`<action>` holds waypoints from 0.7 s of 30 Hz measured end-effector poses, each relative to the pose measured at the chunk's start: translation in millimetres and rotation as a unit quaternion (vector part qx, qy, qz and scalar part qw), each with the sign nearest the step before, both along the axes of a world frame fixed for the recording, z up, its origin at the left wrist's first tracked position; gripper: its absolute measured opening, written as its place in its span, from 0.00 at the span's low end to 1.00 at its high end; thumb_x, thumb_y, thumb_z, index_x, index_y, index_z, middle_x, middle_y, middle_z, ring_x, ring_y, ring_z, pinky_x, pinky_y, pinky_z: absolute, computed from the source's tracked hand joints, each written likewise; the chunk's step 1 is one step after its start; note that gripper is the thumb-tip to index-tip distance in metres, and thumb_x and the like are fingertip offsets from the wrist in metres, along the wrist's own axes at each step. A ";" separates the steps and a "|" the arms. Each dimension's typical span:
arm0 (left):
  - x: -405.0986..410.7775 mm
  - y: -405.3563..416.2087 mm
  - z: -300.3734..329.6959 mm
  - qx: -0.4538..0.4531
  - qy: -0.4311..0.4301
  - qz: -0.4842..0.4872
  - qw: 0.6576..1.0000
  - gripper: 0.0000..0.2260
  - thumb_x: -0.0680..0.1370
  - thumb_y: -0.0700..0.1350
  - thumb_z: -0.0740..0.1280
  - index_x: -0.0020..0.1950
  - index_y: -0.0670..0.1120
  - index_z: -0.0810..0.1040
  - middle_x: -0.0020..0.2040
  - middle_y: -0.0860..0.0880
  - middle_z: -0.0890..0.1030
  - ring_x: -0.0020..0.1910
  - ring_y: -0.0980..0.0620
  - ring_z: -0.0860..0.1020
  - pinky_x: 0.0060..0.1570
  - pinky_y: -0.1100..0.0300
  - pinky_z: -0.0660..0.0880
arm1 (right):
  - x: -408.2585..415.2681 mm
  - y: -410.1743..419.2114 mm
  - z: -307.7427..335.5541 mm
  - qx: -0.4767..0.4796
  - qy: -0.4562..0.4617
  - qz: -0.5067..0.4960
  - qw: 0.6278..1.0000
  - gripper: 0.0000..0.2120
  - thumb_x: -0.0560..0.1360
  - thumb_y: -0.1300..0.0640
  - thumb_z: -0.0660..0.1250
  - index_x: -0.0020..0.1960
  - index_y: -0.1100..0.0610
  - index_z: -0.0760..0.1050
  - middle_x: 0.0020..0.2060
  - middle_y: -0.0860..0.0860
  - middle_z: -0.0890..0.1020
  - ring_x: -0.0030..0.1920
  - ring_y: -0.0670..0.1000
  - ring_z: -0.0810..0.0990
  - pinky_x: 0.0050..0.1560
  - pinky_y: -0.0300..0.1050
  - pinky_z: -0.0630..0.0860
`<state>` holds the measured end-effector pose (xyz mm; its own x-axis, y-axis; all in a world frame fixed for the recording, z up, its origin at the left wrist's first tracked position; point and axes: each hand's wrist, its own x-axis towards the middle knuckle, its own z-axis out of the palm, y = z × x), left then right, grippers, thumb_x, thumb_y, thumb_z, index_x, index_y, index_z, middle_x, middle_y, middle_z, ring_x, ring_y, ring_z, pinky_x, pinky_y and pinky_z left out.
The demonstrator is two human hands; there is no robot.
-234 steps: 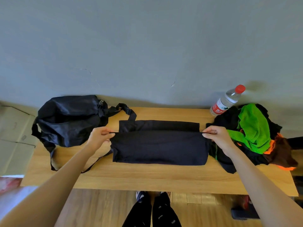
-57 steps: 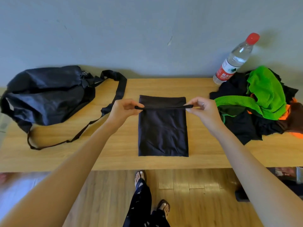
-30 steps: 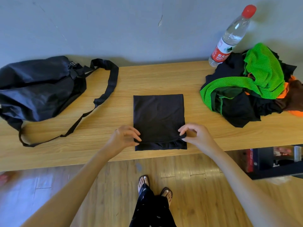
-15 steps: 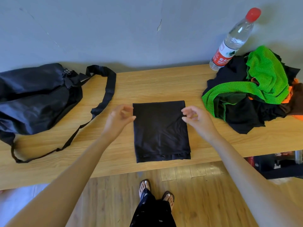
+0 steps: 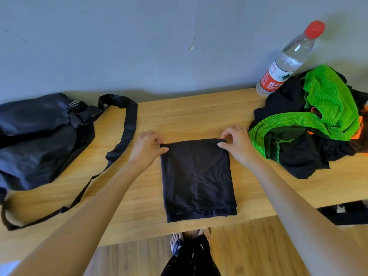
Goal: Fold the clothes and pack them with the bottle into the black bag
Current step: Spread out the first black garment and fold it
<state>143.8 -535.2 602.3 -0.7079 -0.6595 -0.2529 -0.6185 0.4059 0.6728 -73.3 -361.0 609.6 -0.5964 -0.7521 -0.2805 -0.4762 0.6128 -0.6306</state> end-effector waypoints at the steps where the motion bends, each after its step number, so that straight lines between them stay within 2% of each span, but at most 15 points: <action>1: -1.8 -2.9 0.1 0.009 0.006 0.002 1.000 0.08 0.71 0.41 0.73 0.43 0.49 0.75 0.42 0.56 0.72 0.48 0.55 0.69 0.50 0.62 0.68 | -2.8 -1.4 0.2 -0.008 -0.008 0.006 1.000 0.07 0.71 0.60 0.72 0.43 0.55 0.73 0.46 0.50 0.71 0.51 0.49 0.66 0.51 0.45 0.65; 3: -7.5 -9.1 3.2 0.039 0.017 0.019 0.999 0.07 0.72 0.40 0.72 0.44 0.49 0.76 0.42 0.53 0.75 0.42 0.56 0.72 0.44 0.66 0.70 | -9.3 -6.6 3.2 -0.038 -0.031 0.013 0.999 0.07 0.72 0.61 0.71 0.41 0.55 0.72 0.40 0.48 0.73 0.45 0.49 0.70 0.45 0.42 0.67; 6: -20.3 -19.5 10.3 0.068 0.040 0.044 0.996 0.06 0.73 0.39 0.71 0.45 0.47 0.75 0.43 0.52 0.77 0.40 0.59 0.73 0.40 0.72 0.70 | -21.5 -19.2 11.0 -0.078 -0.111 -0.013 0.991 0.08 0.73 0.64 0.69 0.40 0.56 0.71 0.36 0.48 0.75 0.39 0.47 0.71 0.38 0.33 0.67; 11: -45.8 -43.9 26.7 0.091 0.066 0.103 0.988 0.10 0.73 0.40 0.72 0.53 0.48 0.78 0.43 0.56 0.77 0.41 0.61 0.73 0.40 0.72 0.67 | -46.9 -46.9 19.4 -0.114 -0.123 -0.039 0.985 0.12 0.71 0.66 0.70 0.38 0.53 0.71 0.37 0.48 0.77 0.41 0.47 0.74 0.42 0.34 0.69; 15: -63.8 -60.4 43.8 0.088 0.105 0.129 0.982 0.09 0.72 0.41 0.72 0.51 0.49 0.81 0.47 0.50 0.80 0.42 0.56 0.76 0.46 0.64 0.72 | -65.7 -63.0 36.2 -0.158 -0.121 -0.049 0.979 0.12 0.70 0.67 0.70 0.38 0.53 0.71 0.36 0.47 0.76 0.37 0.40 0.74 0.40 0.31 0.69; 18: -70.0 -63.1 56.5 0.109 0.134 0.143 0.974 0.07 0.73 0.40 0.71 0.48 0.50 0.80 0.45 0.51 0.80 0.38 0.57 0.76 0.39 0.67 0.72 | -75.0 -67.6 49.7 -0.197 -0.109 -0.043 0.973 0.13 0.69 0.69 0.71 0.38 0.54 0.72 0.35 0.48 0.76 0.35 0.37 0.74 0.41 0.30 0.69; 21: -66.3 -58.4 64.3 0.140 0.148 0.142 0.969 0.06 0.74 0.39 0.71 0.47 0.49 0.79 0.42 0.52 0.81 0.33 0.59 0.77 0.34 0.68 0.73 | -74.0 -61.0 58.9 -0.202 -0.115 -0.038 0.972 0.10 0.69 0.68 0.71 0.39 0.56 0.73 0.37 0.48 0.77 0.37 0.40 0.75 0.42 0.30 0.70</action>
<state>77.5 -593.6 666.6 -0.5774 -0.7728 -0.2632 -0.4415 0.0244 0.8969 -147.3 -422.0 668.5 -0.6115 -0.7845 -0.1036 -0.2564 0.3202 -0.9120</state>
